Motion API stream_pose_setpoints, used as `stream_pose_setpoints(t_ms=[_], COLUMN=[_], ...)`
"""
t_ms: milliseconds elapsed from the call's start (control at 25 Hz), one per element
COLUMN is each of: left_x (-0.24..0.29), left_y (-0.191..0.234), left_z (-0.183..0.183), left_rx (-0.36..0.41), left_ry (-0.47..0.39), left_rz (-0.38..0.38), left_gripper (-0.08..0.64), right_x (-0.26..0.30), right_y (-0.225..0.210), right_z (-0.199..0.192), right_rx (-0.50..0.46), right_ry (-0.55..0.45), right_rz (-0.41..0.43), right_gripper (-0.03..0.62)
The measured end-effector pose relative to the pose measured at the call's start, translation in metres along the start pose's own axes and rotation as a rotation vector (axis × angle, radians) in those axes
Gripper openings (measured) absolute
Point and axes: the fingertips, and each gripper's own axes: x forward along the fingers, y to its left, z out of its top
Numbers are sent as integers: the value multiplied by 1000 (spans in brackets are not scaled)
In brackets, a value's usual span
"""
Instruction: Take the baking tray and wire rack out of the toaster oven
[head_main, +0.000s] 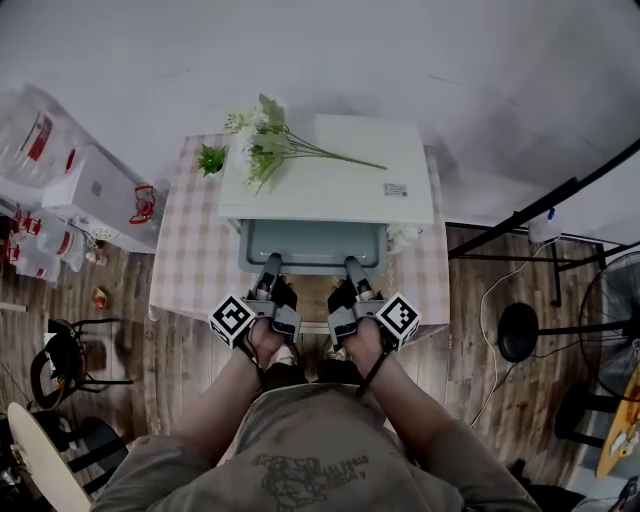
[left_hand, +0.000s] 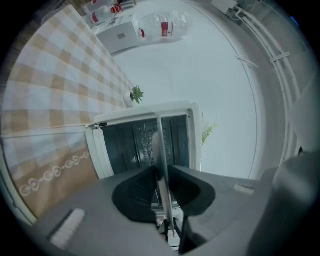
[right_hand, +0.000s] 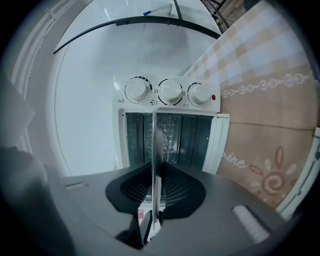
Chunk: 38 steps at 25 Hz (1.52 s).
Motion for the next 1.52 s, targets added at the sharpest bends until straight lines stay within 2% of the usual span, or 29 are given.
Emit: stream_pose_setpoints(t_ms=[240, 440, 800, 1200, 1520], left_x=[-24, -50, -86, -99, -116], left_y=[-8, -2, -2, 2, 1], left_z=[-14, -22, -42, -49, -54], left_rx=[-45, -30, -76, -72, -88], left_ry=[30, 37, 53, 76, 59], left_rz=[-18, 13, 13, 20, 34], left_gripper=[74, 72, 68, 68, 68], right_x=[-26, -48, -85, -100, -113], right_y=[-7, -8, -24, -24, -28], right_z=[-11, -23, -40, -45, -53], right_rx=[8, 13, 48, 35, 8], right_ry=[34, 66, 106, 123, 169], right_rz=[-32, -47, -95, -102, -129], right_gripper=[77, 75, 72, 72, 77])
